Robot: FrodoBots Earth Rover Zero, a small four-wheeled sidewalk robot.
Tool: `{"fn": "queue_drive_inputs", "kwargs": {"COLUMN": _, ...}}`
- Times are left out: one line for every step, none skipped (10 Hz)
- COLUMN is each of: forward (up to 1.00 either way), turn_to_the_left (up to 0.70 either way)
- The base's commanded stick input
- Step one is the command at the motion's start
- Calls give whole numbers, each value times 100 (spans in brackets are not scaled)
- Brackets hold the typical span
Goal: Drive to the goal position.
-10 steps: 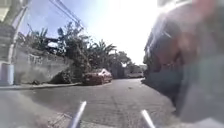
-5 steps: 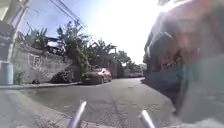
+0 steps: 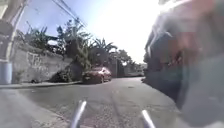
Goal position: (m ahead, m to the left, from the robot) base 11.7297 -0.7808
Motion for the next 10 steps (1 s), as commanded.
{"fn": "queue_drive_inputs", "kwargs": {"forward": 30, "turn_to_the_left": -60}}
{"fn": "queue_drive_inputs", "kwargs": {"forward": 30, "turn_to_the_left": -60}}
{"fn": "queue_drive_inputs", "kwargs": {"forward": 30, "turn_to_the_left": -60}}
{"fn": "queue_drive_inputs", "kwargs": {"forward": 30, "turn_to_the_left": -60}}
{"fn": "queue_drive_inputs", "kwargs": {"forward": 30, "turn_to_the_left": -60}}
{"fn": "queue_drive_inputs", "kwargs": {"forward": 30, "turn_to_the_left": -60}}
{"fn": "queue_drive_inputs", "kwargs": {"forward": 30, "turn_to_the_left": -60}}
{"fn": "queue_drive_inputs", "kwargs": {"forward": 30, "turn_to_the_left": -60}}
{"fn": "queue_drive_inputs", "kwargs": {"forward": 30, "turn_to_the_left": -60}}
{"fn": "queue_drive_inputs", "kwargs": {"forward": 30, "turn_to_the_left": -38}}
